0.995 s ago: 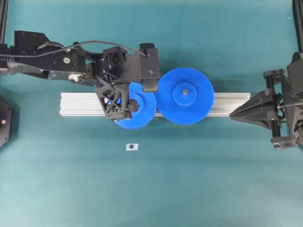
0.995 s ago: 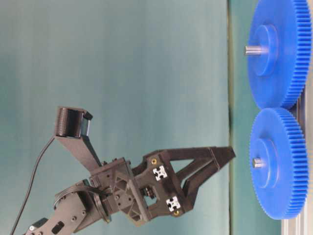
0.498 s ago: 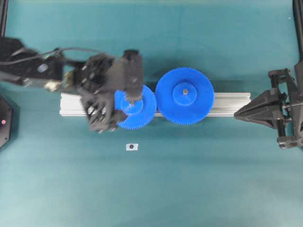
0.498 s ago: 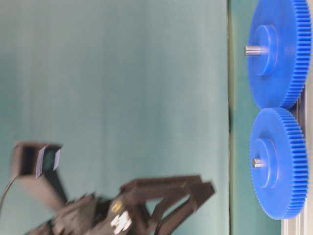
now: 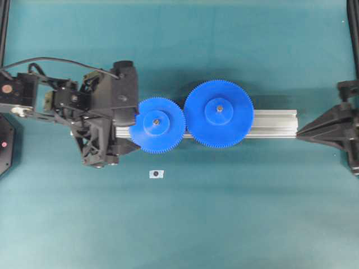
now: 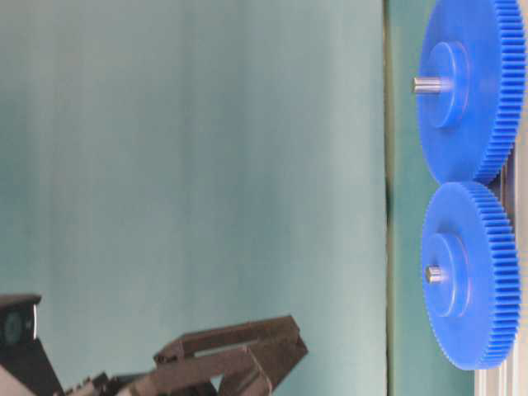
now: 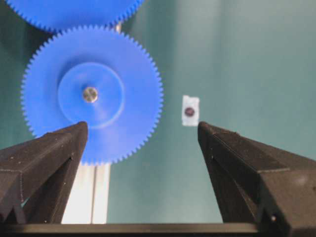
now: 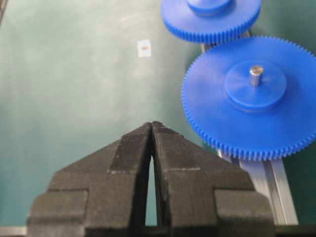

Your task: Insert the small gear onto the shaft.

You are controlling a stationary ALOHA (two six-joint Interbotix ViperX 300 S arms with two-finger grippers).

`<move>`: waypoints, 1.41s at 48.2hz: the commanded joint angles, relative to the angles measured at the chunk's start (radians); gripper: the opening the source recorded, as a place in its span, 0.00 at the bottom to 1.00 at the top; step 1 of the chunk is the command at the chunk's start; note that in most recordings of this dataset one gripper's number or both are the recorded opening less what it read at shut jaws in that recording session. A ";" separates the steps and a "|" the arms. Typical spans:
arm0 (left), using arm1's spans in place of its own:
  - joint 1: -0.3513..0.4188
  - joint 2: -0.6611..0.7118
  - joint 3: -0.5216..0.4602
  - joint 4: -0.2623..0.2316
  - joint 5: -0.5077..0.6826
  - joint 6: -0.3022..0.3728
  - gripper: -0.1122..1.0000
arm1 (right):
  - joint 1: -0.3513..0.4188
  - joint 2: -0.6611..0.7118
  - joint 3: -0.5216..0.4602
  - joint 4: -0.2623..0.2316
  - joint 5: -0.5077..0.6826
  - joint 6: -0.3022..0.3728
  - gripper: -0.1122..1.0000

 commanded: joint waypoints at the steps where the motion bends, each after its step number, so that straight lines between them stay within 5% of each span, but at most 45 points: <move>1: -0.005 -0.040 0.005 0.002 -0.012 -0.002 0.91 | -0.002 -0.035 -0.002 0.002 0.023 0.009 0.20; 11: 0.002 -0.140 0.057 0.002 -0.032 -0.008 0.84 | -0.002 -0.112 0.035 0.002 0.017 0.009 0.20; 32: -0.005 -0.374 0.316 0.002 -0.262 -0.008 0.34 | -0.002 -0.172 0.104 -0.002 -0.061 0.037 0.20; 43: -0.003 -0.569 0.479 0.002 -0.276 -0.011 0.33 | -0.002 -0.258 0.156 -0.002 -0.124 0.037 0.20; 58: -0.003 -1.063 0.672 0.002 -0.319 -0.012 0.33 | -0.002 -0.258 0.179 -0.005 -0.126 0.035 0.20; 68: -0.003 -1.054 0.719 0.003 -0.319 -0.005 0.33 | -0.002 -0.255 0.193 -0.037 -0.118 0.034 0.20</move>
